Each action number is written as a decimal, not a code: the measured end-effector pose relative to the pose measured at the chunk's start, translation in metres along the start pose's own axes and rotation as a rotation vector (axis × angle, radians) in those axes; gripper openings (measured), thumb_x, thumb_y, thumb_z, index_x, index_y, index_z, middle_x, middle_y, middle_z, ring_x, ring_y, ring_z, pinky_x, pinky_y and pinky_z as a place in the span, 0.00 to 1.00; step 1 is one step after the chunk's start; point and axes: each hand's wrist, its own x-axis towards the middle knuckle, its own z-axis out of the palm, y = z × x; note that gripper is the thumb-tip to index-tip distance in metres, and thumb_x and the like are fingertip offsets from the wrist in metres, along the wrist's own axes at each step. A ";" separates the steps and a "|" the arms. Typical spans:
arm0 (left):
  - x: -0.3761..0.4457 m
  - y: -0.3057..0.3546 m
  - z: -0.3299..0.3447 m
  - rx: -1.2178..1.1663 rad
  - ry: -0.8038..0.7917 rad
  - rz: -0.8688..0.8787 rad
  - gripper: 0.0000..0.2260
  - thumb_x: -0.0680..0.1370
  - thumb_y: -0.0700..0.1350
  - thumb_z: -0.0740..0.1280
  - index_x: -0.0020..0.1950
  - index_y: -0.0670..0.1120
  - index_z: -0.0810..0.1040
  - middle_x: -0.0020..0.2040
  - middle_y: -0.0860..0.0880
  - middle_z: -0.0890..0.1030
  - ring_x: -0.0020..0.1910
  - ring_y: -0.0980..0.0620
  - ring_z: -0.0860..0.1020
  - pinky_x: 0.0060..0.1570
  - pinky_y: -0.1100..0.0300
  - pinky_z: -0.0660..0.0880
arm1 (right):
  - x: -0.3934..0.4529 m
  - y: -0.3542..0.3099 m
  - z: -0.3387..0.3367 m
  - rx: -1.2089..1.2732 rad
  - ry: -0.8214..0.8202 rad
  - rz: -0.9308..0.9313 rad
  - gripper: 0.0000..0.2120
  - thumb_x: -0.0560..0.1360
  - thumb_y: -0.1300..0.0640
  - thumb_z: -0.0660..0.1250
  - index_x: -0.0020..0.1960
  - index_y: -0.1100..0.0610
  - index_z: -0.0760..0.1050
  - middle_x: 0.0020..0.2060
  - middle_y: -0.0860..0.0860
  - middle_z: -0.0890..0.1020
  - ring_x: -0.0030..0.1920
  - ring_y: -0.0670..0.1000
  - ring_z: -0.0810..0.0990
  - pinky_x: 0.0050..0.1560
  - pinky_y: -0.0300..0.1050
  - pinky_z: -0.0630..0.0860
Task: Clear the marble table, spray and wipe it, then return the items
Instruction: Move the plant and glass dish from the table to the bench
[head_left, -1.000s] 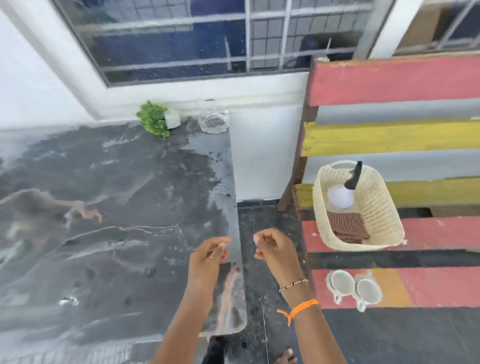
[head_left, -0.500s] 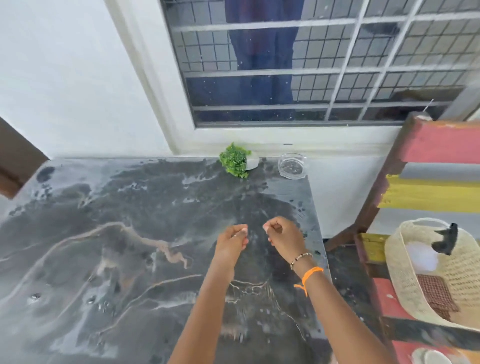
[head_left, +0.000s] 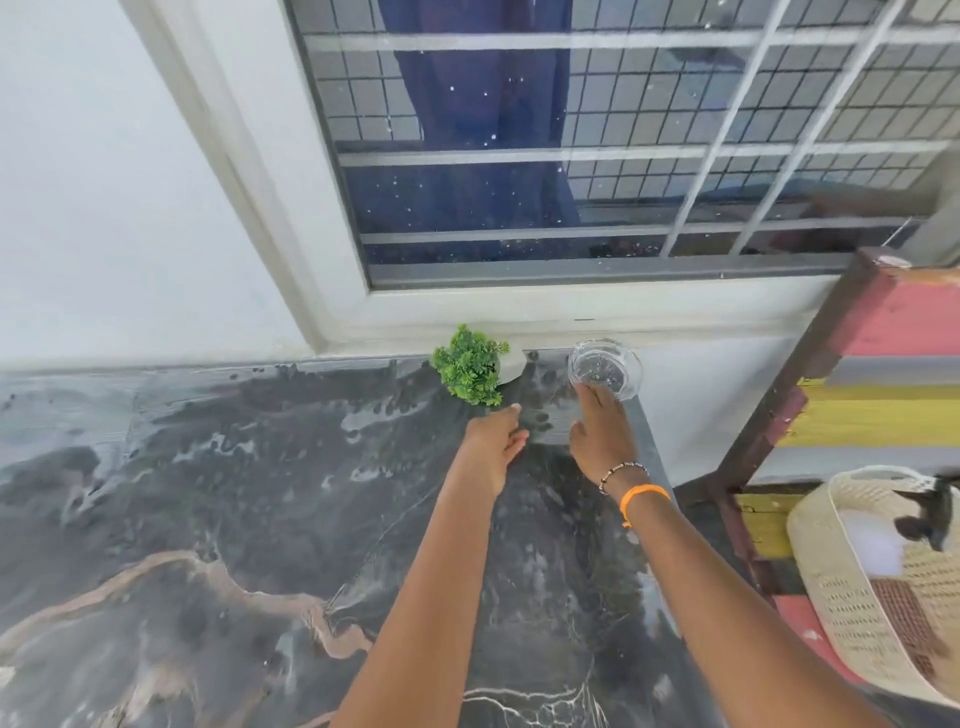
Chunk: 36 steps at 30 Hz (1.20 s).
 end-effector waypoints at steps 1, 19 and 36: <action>0.006 0.004 0.005 -0.032 0.001 -0.008 0.12 0.77 0.40 0.65 0.59 0.38 0.73 0.36 0.48 0.77 0.37 0.55 0.75 0.48 0.62 0.76 | 0.004 0.002 0.002 -0.049 -0.011 0.019 0.27 0.76 0.66 0.56 0.74 0.59 0.54 0.74 0.54 0.57 0.75 0.57 0.53 0.74 0.51 0.55; 0.063 0.033 0.043 0.100 0.427 0.044 0.41 0.66 0.56 0.74 0.69 0.37 0.61 0.68 0.40 0.66 0.64 0.41 0.71 0.56 0.51 0.72 | 0.020 0.030 0.013 0.057 0.291 0.214 0.14 0.72 0.65 0.63 0.56 0.55 0.75 0.57 0.55 0.73 0.58 0.59 0.66 0.55 0.52 0.67; 0.058 0.024 0.039 0.152 0.436 0.253 0.30 0.66 0.45 0.77 0.62 0.44 0.65 0.61 0.42 0.75 0.57 0.42 0.75 0.54 0.52 0.74 | 0.044 0.044 0.006 0.498 0.391 0.591 0.18 0.73 0.58 0.66 0.59 0.60 0.65 0.54 0.60 0.78 0.50 0.60 0.78 0.43 0.43 0.65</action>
